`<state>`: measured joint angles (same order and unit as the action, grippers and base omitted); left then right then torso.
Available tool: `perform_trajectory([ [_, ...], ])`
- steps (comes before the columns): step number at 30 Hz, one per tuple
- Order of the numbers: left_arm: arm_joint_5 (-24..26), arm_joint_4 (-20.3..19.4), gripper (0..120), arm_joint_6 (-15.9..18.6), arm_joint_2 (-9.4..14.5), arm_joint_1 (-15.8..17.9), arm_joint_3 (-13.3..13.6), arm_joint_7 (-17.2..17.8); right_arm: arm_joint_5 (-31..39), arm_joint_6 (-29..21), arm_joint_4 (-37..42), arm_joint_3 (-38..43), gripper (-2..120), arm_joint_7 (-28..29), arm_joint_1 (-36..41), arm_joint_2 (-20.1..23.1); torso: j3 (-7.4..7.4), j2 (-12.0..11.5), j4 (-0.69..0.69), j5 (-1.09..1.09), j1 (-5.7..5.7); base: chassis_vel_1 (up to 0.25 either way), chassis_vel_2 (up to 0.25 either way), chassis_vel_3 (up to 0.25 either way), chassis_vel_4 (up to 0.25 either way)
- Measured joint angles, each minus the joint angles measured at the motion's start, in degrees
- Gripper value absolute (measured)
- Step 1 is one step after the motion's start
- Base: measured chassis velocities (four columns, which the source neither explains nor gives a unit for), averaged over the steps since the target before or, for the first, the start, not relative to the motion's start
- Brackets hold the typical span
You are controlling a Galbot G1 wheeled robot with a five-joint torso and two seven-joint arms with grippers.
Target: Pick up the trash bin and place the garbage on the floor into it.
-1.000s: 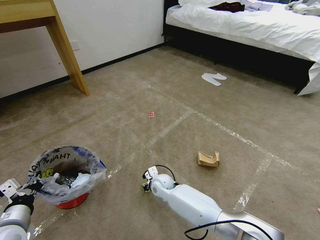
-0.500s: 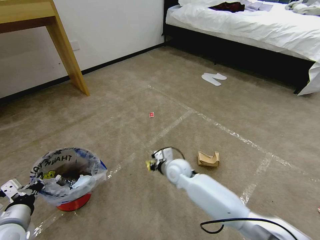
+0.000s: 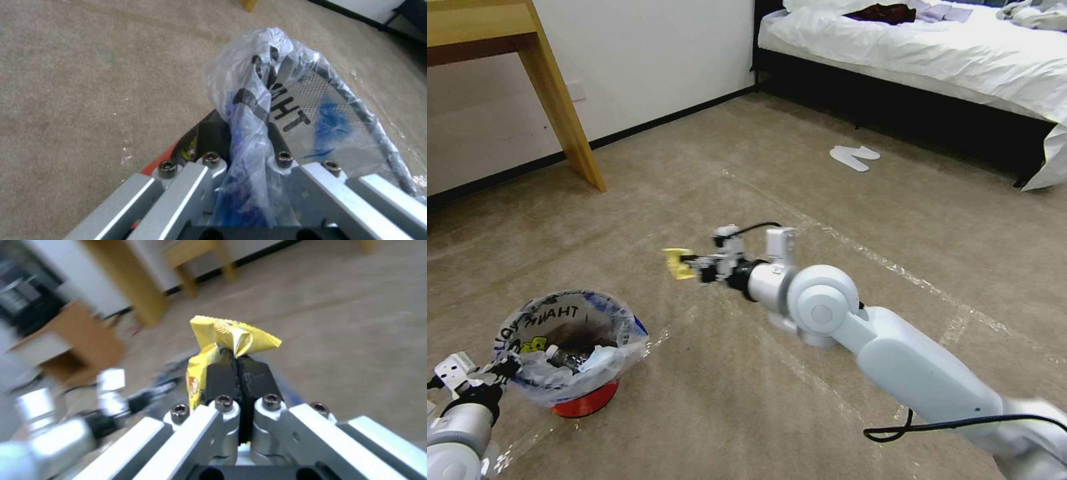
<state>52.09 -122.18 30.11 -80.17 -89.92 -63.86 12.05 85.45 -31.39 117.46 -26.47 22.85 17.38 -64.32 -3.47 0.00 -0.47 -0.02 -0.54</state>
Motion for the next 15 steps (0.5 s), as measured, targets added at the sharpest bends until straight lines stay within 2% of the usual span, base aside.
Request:
perform_trajectory([
  [9,0.11,-0.75,5,0.0,0.03,-0.02,-0.02,-0.08,4.1,-1.33,-0.56,-10.02,0,1.77,-6.33,-4.37,0.0,0.0,0.01,0.0,0.0,0.0,0.0,0.0,0.0],
  [11,0.26,-1.33,5,0.04,-0.21,0.07,-0.02,-0.07,4.22,-1.91,-2.15,-13.72,0,2.13,-7.69,-5.72,0.0,0.0,-0.01,0.0,0.0,0.0,0.0,0.0,0.0],
  [15,0.26,-1.79,5,0.08,-0.44,0.05,0.11,-0.08,4.5,-2.39,-4.33,-16.09,0,2.17,-9.07,-7.17,0.0,-0.01,0.0,0.0,0.0,0.0,0.0,0.0,0.0],
])
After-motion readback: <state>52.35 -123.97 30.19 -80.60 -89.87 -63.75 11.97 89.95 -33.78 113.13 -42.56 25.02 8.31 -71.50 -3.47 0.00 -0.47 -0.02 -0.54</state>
